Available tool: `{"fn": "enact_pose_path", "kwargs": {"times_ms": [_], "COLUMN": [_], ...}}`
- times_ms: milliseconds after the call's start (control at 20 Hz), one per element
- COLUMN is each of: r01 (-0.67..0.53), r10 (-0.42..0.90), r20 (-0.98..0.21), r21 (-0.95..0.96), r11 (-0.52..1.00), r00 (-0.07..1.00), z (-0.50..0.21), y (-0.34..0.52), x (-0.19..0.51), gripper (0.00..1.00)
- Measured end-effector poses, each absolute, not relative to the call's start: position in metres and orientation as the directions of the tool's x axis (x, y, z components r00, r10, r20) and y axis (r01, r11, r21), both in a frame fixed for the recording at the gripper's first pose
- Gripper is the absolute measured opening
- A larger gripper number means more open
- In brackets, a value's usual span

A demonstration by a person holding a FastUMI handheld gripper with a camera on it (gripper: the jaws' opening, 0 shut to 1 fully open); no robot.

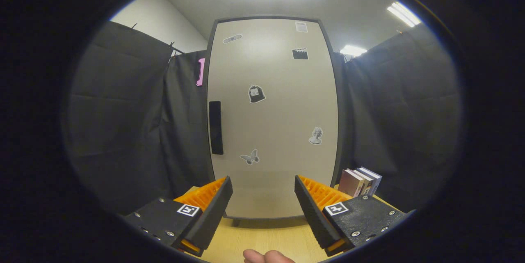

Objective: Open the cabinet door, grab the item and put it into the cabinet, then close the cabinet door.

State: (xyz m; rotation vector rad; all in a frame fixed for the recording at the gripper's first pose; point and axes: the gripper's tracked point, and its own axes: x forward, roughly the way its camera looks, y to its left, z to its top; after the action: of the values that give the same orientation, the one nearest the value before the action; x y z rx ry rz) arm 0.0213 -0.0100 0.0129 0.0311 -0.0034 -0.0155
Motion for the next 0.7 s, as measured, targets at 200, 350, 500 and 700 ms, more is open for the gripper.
{"fn": "enact_pose_path", "kwargs": {"times_ms": [200, 350, 500, 700], "r01": [0.04, 0.045, 0.031, -0.017], "r10": [-0.04, -0.043, -0.029, 0.018], "r20": [-0.013, -0.031, -0.045, -0.027], "r21": [0.034, 0.045, 0.043, 0.041], "r11": [0.999, 0.998, 0.999, 0.999], "r00": [0.999, 0.999, 0.999, 0.999], "z": [0.014, 0.015, 0.021, 0.035], "y": [-0.016, -0.015, -0.004, 0.023], "x": [0.036, 0.053, 0.076, 0.104], "gripper": [0.95, 0.95, 0.94, 0.94]}}
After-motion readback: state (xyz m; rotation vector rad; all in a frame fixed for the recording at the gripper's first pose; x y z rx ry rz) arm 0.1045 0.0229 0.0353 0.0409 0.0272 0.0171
